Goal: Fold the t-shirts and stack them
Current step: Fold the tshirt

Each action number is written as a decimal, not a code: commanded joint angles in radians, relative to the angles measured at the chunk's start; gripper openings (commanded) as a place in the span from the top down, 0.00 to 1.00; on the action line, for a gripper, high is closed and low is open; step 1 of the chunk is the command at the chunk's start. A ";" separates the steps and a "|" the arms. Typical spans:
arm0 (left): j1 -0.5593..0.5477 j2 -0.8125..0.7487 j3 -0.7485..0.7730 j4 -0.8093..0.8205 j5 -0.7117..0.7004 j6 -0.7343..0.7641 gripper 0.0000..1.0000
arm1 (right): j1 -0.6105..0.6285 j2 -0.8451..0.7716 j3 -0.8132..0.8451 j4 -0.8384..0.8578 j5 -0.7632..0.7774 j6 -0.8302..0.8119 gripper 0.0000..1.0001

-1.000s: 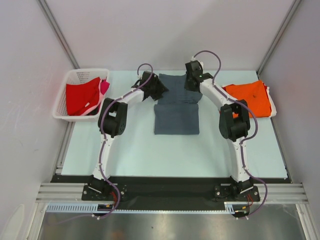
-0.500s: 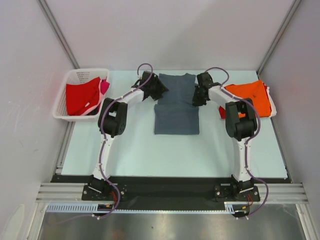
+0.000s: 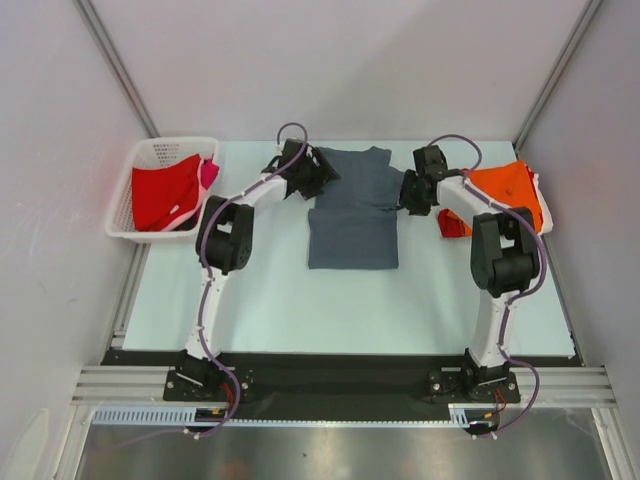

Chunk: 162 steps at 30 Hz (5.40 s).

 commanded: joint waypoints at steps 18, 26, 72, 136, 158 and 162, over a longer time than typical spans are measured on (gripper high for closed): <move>0.011 -0.355 -0.453 0.014 -0.087 0.327 0.28 | 0.030 -0.020 -0.123 0.248 -0.070 -0.055 0.55; 0.010 -0.286 -0.440 0.039 -0.074 0.344 0.31 | 0.043 0.101 0.007 0.193 -0.062 -0.072 0.66; -0.010 -0.332 -0.471 0.110 -0.035 0.350 0.62 | 0.169 -0.232 -0.264 0.449 0.027 -0.213 0.99; -0.095 -0.778 -1.330 0.493 0.065 0.122 0.54 | 0.012 -0.433 -0.878 0.606 -0.351 0.087 0.71; -0.118 -0.949 -1.358 0.397 0.097 0.163 1.00 | 0.050 -0.709 -0.959 0.485 -0.361 0.092 1.00; -0.128 -1.077 -1.367 0.277 0.117 0.200 1.00 | 0.089 -0.888 -0.987 0.339 -0.351 0.086 1.00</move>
